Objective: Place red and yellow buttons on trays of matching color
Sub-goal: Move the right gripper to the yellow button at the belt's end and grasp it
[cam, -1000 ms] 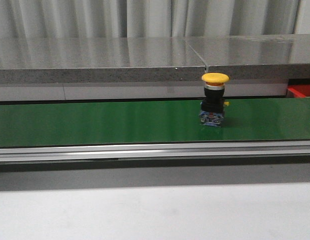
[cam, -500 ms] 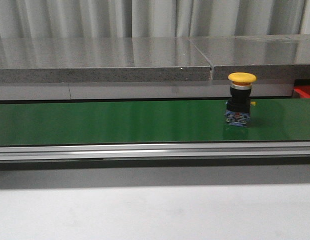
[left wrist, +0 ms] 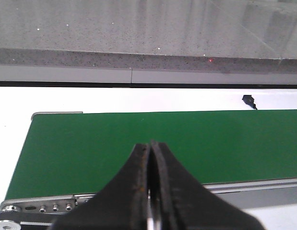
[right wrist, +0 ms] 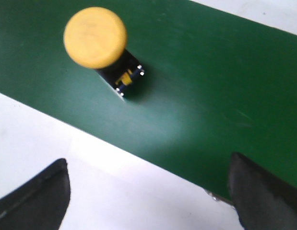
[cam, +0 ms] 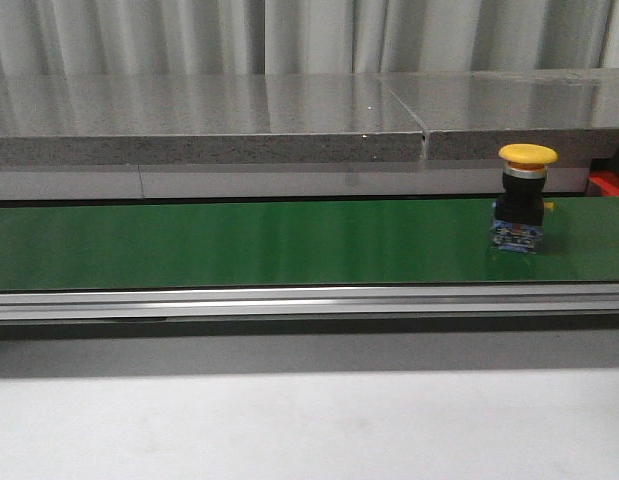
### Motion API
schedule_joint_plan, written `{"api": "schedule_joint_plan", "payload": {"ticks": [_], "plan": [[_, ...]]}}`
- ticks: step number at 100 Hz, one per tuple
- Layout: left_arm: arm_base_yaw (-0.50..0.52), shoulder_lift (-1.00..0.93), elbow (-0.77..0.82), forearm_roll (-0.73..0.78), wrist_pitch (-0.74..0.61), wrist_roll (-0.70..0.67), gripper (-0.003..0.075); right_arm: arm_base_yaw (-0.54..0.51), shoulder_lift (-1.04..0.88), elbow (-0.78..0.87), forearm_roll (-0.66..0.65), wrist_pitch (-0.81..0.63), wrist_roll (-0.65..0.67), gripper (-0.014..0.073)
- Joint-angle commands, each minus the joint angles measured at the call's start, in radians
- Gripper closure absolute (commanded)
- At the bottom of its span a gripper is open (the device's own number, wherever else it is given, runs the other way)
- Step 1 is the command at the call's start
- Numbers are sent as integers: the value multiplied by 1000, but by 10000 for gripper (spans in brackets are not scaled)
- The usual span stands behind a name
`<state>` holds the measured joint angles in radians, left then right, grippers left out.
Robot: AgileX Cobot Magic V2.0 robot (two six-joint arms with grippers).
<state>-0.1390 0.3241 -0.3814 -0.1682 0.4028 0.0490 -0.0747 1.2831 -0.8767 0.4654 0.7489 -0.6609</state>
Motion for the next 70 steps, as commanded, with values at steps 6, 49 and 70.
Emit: {"api": "schedule_joint_plan", "payload": {"ticks": [6,49,70], "plan": [[-7,8,-27,-11,-77,1,739,33,40,-42,21,-86,-13,-60],[-7,8,-27,-11,-77,1,739,51,226,-212,21,-105,-13,-60],[-7,8,-27,-11,-77,1,739,51,273,-215,21,-105,-13,133]]}}
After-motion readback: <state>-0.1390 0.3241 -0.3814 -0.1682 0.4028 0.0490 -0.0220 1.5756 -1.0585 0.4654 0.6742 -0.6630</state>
